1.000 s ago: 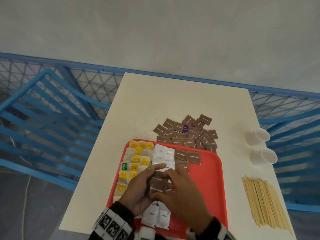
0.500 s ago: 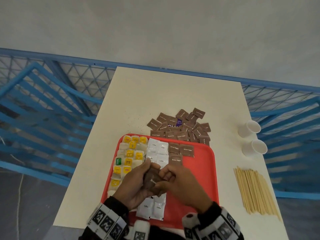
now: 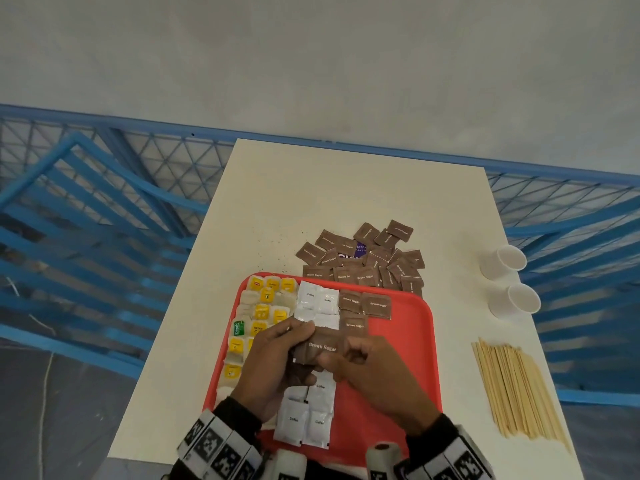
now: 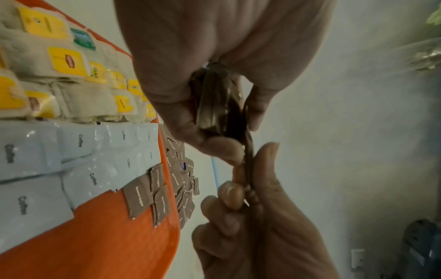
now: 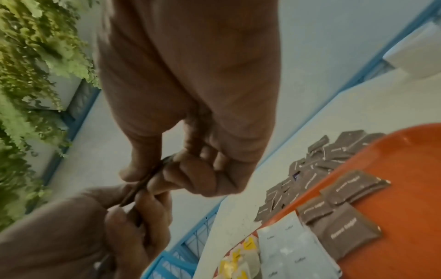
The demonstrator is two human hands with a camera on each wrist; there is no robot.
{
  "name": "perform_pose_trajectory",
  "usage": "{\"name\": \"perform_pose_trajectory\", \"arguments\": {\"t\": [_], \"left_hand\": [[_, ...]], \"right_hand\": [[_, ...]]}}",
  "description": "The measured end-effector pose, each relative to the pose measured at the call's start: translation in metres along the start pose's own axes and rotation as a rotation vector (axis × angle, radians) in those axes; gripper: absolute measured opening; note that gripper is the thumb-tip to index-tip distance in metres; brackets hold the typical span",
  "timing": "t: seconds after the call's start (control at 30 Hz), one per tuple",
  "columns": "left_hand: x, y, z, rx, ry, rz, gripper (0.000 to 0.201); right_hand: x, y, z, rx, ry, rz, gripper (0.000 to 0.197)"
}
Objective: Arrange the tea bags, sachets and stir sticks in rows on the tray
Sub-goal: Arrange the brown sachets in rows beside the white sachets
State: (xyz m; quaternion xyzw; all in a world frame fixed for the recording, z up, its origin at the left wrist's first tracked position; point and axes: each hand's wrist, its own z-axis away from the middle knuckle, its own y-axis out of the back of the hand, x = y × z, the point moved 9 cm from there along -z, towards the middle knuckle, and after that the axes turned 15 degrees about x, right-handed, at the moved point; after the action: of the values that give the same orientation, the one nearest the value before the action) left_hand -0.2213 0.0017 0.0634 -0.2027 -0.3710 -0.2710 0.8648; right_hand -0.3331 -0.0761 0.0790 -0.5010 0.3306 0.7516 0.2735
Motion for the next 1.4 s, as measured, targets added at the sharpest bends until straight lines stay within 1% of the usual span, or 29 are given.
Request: {"name": "perform_pose_trajectory", "arguments": {"t": [0.1, 0.17, 0.23, 0.3, 0.37, 0.43, 0.53, 0.6, 0.67, 0.73, 0.83, 0.9, 1.0, 1.07, 1.13, 1.2, 1.23, 1.3, 1.4], "left_hand": [[-0.002, 0.001, 0.000, -0.005, 0.024, 0.022, 0.019], [-0.004, 0.002, 0.000, -0.015, 0.005, -0.005, 0.023], [-0.007, 0.002, 0.000, -0.017, -0.033, -0.050, 0.032], [-0.009, 0.002, 0.000, -0.017, -0.084, -0.123, 0.031], [-0.013, 0.001, 0.000, -0.044, -0.096, -0.199, 0.027], [-0.021, 0.000, -0.001, -0.069, -0.073, -0.275, 0.023], [-0.032, 0.007, -0.006, -0.049, -0.017, -0.322, 0.017], [-0.040, 0.014, -0.009, -0.043, 0.026, -0.342, 0.017], [-0.045, 0.022, -0.011, -0.036, 0.056, -0.356, 0.018], [-0.047, 0.032, -0.015, 0.003, 0.072, -0.350, 0.019], [-0.047, 0.044, -0.018, 0.049, 0.106, -0.313, 0.020], [-0.047, 0.047, -0.019, 0.049, 0.136, -0.275, 0.023], [-0.052, 0.050, -0.018, 0.041, 0.181, -0.239, 0.033], [-0.054, 0.052, -0.019, 0.049, 0.202, -0.214, 0.040], [-0.055, 0.053, -0.019, 0.055, 0.216, -0.186, 0.048], [-0.056, 0.053, -0.020, 0.054, 0.233, -0.156, 0.054], [-0.056, 0.053, -0.020, 0.050, 0.243, -0.141, 0.055], [-0.056, 0.051, -0.021, 0.036, 0.263, -0.111, 0.053], [-0.054, 0.047, -0.020, 0.009, 0.311, -0.022, 0.050]], "right_hand": [[-0.006, 0.001, 0.004, -0.044, 0.063, -0.001, 0.033], [-0.003, 0.004, 0.003, -0.046, 0.059, -0.010, 0.025], [0.005, 0.009, 0.000, 0.009, -0.021, -0.080, 0.011], [0.011, 0.015, -0.003, 0.093, -0.046, -0.110, 0.013], [0.016, 0.019, -0.005, 0.162, -0.057, -0.112, 0.011], [0.025, 0.022, -0.006, 0.190, -0.105, -0.122, 0.011], [0.045, 0.027, -0.011, 0.200, -0.197, -0.132, 0.015], [0.064, 0.042, -0.023, 0.275, -0.267, -0.113, 0.021], [0.082, 0.059, -0.041, 0.358, -0.298, -0.057, 0.019], [0.099, 0.068, -0.061, 0.372, -0.311, -0.009, 0.013], [0.117, 0.067, -0.083, 0.326, -0.312, 0.058, 0.010], [0.128, 0.066, -0.094, 0.315, -0.320, 0.094, 0.011], [0.150, 0.070, -0.103, 0.373, -0.379, 0.152, 0.017], [0.158, 0.070, -0.106, 0.400, -0.386, 0.235, 0.026], [0.159, 0.070, -0.106, 0.423, -0.374, 0.328, 0.040], [0.157, 0.070, -0.108, 0.430, -0.326, 0.403, 0.055], [0.155, 0.069, -0.108, 0.429, -0.308, 0.435, 0.059], [0.155, 0.068, -0.107, 0.433, -0.300, 0.464, 0.056], [0.151, 0.069, -0.102, 0.464, -0.319, 0.441, 0.037]]}}
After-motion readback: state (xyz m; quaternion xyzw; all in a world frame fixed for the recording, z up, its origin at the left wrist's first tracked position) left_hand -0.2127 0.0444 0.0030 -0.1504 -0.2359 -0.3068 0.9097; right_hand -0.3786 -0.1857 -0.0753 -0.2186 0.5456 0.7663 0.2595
